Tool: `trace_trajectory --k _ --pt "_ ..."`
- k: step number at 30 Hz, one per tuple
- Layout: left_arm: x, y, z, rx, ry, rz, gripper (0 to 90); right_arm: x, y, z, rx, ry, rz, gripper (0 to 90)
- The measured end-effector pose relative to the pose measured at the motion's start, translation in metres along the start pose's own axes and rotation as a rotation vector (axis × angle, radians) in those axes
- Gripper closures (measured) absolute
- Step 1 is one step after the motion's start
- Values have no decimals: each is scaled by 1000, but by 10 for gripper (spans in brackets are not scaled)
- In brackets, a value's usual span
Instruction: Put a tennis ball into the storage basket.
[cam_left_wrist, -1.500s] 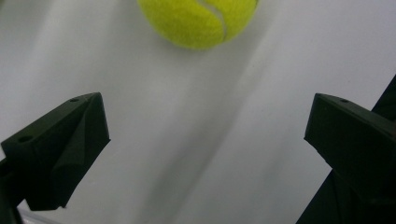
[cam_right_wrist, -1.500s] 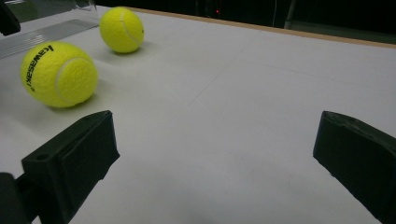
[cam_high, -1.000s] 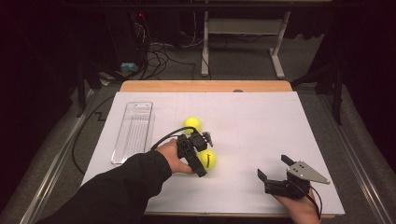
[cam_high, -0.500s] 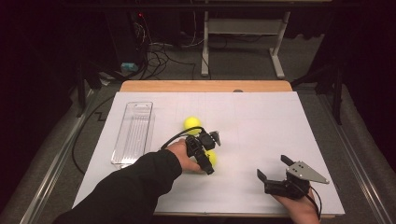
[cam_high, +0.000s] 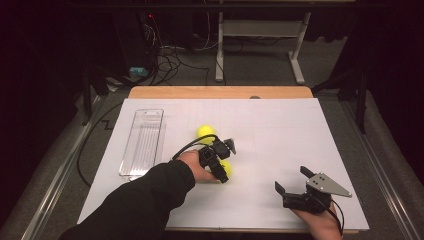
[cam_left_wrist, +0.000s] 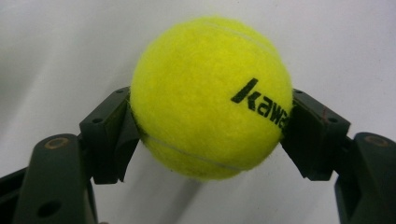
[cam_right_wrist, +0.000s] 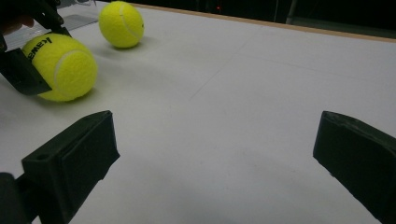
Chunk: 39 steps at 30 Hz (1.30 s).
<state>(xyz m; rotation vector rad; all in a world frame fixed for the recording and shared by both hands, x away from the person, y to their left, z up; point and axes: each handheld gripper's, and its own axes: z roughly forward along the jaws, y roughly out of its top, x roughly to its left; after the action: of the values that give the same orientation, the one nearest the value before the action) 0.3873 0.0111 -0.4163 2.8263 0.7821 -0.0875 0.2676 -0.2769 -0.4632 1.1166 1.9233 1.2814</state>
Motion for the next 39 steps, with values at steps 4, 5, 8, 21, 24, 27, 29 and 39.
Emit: trace_trajectory --k 4,5,8,21,24,27,29,39 --pt "0 -2 -8 -15 -16 8 267 -1 0 -1 -4 -3 -2 0" --pt "0 -2 -8 -15 -16 8 267 -1 0 -1 -4 -4 -2 0" --pt "1 -7 -17 -11 -15 15 268 -1 0 -1 -5 -3 -3 0" --pt "21 -37 -62 -18 40 -25 265 0 1 -1 -11 -5 -1 0" --pt "27 -43 -71 -25 44 -31 265 0 1 -1 -12 -4 -3 0" --pt "31 -49 -81 -32 59 -35 265 0 2 -2 -12 -4 -1 0" --pt "35 -53 -87 -31 70 -50 265 0 2 -2 -12 -5 -2 0" --pt "65 -79 -116 -48 84 -132 265 -1 1 -2 -12 -5 1 0"
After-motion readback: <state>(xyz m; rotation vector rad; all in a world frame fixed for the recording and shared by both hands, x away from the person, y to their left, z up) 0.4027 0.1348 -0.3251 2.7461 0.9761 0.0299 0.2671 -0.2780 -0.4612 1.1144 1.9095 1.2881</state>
